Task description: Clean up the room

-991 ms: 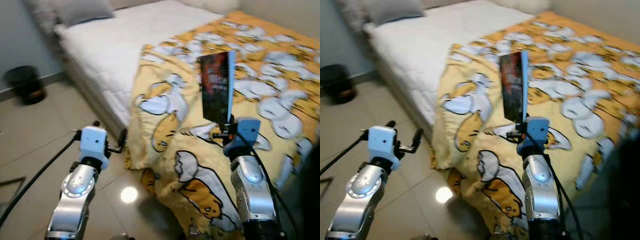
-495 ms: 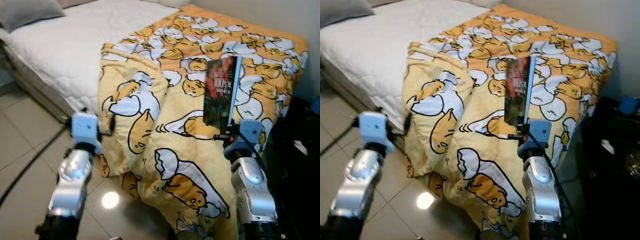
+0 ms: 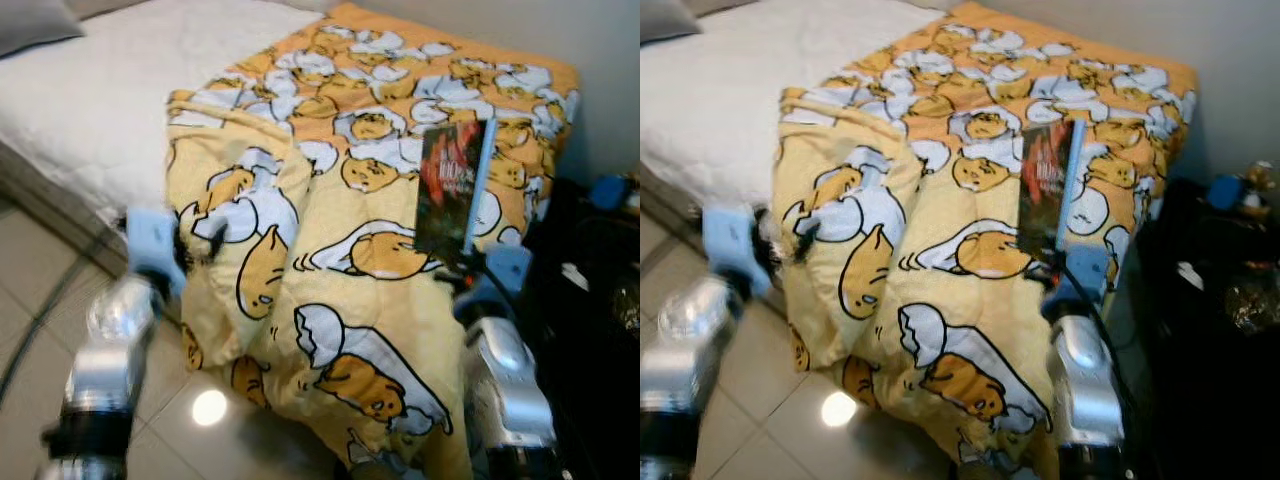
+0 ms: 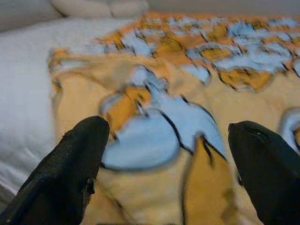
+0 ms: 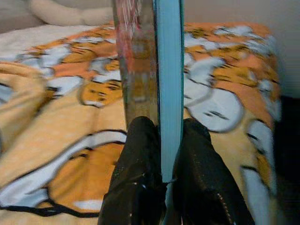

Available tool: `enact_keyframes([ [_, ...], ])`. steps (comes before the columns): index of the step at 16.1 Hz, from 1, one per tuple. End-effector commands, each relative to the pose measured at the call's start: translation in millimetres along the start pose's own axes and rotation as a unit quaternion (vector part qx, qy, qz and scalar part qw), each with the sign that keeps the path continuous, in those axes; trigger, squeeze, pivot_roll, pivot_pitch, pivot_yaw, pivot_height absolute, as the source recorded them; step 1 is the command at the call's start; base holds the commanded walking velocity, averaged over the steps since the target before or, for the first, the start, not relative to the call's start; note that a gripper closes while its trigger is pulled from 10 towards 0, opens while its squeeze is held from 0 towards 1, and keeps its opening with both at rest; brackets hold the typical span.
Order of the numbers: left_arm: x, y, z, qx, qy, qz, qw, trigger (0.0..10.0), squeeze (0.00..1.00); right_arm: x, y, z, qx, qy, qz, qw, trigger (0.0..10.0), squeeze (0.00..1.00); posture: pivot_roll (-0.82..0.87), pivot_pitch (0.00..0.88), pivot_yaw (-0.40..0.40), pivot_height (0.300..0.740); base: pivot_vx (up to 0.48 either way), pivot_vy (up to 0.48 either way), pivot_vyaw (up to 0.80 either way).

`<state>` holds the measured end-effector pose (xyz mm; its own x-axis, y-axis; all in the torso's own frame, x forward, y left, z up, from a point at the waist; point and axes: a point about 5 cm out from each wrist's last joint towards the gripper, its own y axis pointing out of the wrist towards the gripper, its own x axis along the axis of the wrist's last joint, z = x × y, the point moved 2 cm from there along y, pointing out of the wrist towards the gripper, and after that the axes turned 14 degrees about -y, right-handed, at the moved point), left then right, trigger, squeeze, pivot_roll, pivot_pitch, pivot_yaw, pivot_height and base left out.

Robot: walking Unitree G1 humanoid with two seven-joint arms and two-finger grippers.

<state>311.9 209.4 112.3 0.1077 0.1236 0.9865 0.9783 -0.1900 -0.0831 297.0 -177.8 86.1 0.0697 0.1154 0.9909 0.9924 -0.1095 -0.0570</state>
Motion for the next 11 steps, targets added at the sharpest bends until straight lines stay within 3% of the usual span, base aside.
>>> enact_keyframes([
  [1, 2, -2.6, -12.1, -0.021, -0.004, -0.001, 1.000, 10.0, 0.24, 14, 0.9, -9.5, -0.024, 0.000, -0.033, 0.999, 10.0, 0.00, 0.07, 0.000, 0.007, 0.740, 0.000, 0.000, -0.80],
  [3, -17, -19.2, -33.6, -0.055, -0.007, 0.032, 0.998, 10.0, 0.24, 5, -1.9, -2.4, 0.008, 0.019, 0.002, 1.000, 10.0, 0.00, 0.07, 0.000, -0.009, 0.740, 0.000, 0.000, -0.80],
  [7, -22, -23.0, -36.6, -0.036, -0.014, 0.037, 0.999, 10.0, 0.22, 1, -3.3, 7.0, 0.042, 0.015, 0.012, 0.999, 10.0, 0.00, 0.08, 0.000, -0.015, 0.740, 0.000, 0.000, -0.80],
  [8, -21, -23.0, -36.5, -0.028, -0.008, 0.036, 0.999, 10.0, 0.16, 1, -2.4, 7.5, 0.044, 0.019, 0.017, 0.999, 10.0, 0.00, 0.08, 0.000, -0.011, 0.740, 0.000, 0.000, -0.80],
  [9, -20, -23.0, -35.7, -0.020, -0.007, 0.036, 0.999, 10.0, 0.00, 1, -2.1, 8.4, 0.046, 0.023, 0.019, 0.998, 10.0, 0.00, 0.08, 0.000, -0.001, 0.740, 0.000, 0.000, -0.80],
  [11, -17, -21.4, -34.7, -0.014, -0.004, 0.028, 1.000, 10.0, 0.00, 1, -2.6, 9.1, 0.044, 0.029, 0.023, 0.998, 10.0, 0.00, 0.07, 0.000, 0.007, 0.740, 0.000, 0.000, -0.80],
])
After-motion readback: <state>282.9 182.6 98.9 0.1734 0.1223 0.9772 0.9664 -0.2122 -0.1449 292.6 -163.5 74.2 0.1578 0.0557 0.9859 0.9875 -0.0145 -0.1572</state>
